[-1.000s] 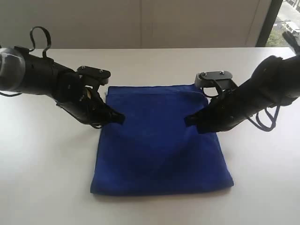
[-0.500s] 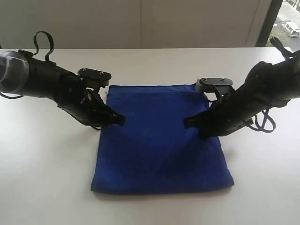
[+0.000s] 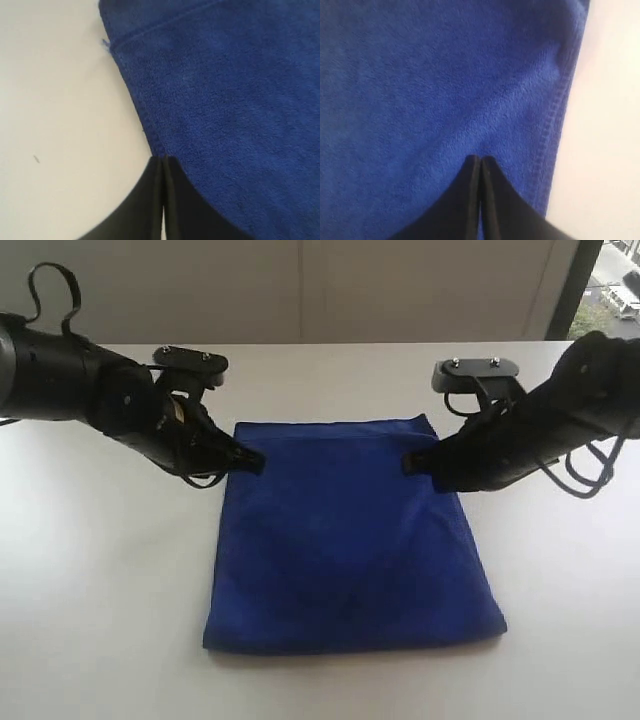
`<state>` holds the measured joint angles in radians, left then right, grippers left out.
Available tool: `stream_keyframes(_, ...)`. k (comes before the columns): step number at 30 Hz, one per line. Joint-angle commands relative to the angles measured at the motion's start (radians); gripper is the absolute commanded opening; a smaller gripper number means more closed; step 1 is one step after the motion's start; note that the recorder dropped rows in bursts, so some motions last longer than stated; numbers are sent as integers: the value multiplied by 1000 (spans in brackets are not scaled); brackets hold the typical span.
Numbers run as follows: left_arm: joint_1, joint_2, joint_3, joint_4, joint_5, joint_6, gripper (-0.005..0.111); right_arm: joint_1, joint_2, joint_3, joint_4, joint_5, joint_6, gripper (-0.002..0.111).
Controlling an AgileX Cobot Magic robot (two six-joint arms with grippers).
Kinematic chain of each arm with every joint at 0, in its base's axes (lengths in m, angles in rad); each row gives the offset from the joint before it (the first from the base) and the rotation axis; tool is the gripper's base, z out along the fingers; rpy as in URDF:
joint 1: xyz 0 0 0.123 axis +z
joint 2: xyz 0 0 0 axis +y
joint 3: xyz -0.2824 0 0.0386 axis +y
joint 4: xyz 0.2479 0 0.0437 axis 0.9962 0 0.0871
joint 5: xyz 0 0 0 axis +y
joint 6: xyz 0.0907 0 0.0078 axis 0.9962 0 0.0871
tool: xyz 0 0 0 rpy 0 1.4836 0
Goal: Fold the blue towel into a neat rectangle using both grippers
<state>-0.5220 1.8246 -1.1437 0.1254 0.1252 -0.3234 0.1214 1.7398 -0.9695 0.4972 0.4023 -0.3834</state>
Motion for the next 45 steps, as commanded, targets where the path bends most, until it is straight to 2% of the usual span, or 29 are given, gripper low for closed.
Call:
stream_keyframes(1, 5, -33, 4, 5, 38, 36, 0, -1, -36, -20, 11, -5, 3, 0)
stream_keyframes(7, 5, -51, 19, 8, 188, 54, 0, -1, -37, -20, 23, 0, 3, 0)
stream_keyframes(13, -9, -189, 96, 2, 315, 4, 0, -1, -37, -18, 23, 39, 3, 0)
stream_keyframes(19, -20, -302, 113, -7, 325, 4, 0, -1, -37, -18, 23, 62, 3, 0)
stream_keyframes(25, -20, -306, 113, -5, 308, 9, 0, -3, -37, -18, 21, 33, 3, 0)
stream_keyframes(33, -18, -282, 113, 6, 151, 17, 0, -3, -37, -18, 19, 26, 3, 0)
stream_keyframes(45, -18, -279, 113, 8, 148, 13, 0, 0, -37, 49, 19, -25, 1, 0)
